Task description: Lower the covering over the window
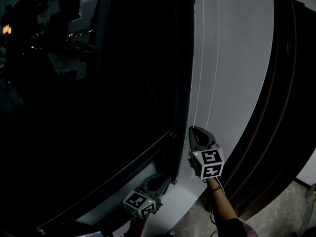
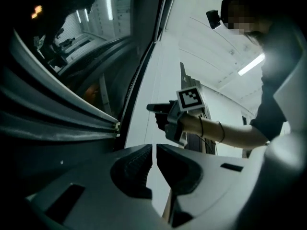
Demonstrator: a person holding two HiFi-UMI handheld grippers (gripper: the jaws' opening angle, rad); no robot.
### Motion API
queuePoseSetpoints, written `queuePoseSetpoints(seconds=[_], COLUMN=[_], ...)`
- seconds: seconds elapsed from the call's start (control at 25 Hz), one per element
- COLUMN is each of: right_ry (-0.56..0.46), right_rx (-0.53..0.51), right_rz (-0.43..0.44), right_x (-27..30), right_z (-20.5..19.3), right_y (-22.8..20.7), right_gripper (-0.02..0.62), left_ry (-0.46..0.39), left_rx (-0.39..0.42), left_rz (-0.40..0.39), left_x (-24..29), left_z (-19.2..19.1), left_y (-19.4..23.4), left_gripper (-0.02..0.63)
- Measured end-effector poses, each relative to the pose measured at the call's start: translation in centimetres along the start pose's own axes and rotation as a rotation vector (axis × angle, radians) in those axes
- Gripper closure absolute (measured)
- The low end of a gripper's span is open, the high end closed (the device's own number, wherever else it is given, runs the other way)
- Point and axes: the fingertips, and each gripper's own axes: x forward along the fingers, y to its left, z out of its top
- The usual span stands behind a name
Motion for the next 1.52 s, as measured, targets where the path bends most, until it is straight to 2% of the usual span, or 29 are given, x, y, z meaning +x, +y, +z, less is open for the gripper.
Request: queuePoseSetpoints(seconds=[0.28, 0.4, 0.56, 0.8, 0.92, 1.16, 1.32, 1.4, 1.52], right_ry=[0.228, 0.290, 0.344, 0.349, 0.353, 0.363, 0.352, 0.353, 0.351], right_rx=[0.083, 0.113, 0.145, 0.175, 0.193, 0.204, 0.213, 0.207, 0.211], right_rz=[0.032, 0.065, 0.112, 0.142, 0.142, 0.155, 0.160, 0.162, 0.161], right_x=[-3.3, -5.3, -7.5, -8.6, -8.9, -9.6, -9.7, -9.8, -10.0], right_z=[-13.6, -17.7, -21.3, -21.3, -21.8, -22.3, -22.1, -22.1, -22.0], right_y=[2.4, 4.2, 6.6, 7.4, 6.9, 6.8, 7.1, 7.1, 7.1], right_gripper=[0.581, 0.581, 0.581, 0.581, 0.581, 0.581, 0.581, 0.581, 0.581], left_ry=[-0.034, -0.052, -0.062, -0.089, -0.105, -0.160, -0.234, -0.243, -0.240], left_rx=[0.056, 0.084, 0.105, 0.117, 0.129, 0.170, 0.193, 0.196, 0.188], left_rz=[-0.085, -0.094, -0.126, -0.174, -0.170, -0.185, -0.188, -0.186, -0.190], left_x=[3.0, 4.9, 7.4, 10.1, 10.9, 11.9, 11.8, 11.7, 11.8], left_z=[4.0, 4.8, 5.2, 6.6, 7.7, 12.1, 15.2, 16.0, 15.9], left_y=[-0.4, -0.5, -1.1, -2.7, -2.9, -3.9, -4.4, -4.5, -4.7], left_gripper=[0.569, 0.554, 0.534, 0.514, 0.514, 0.514, 0.519, 0.588, 0.588])
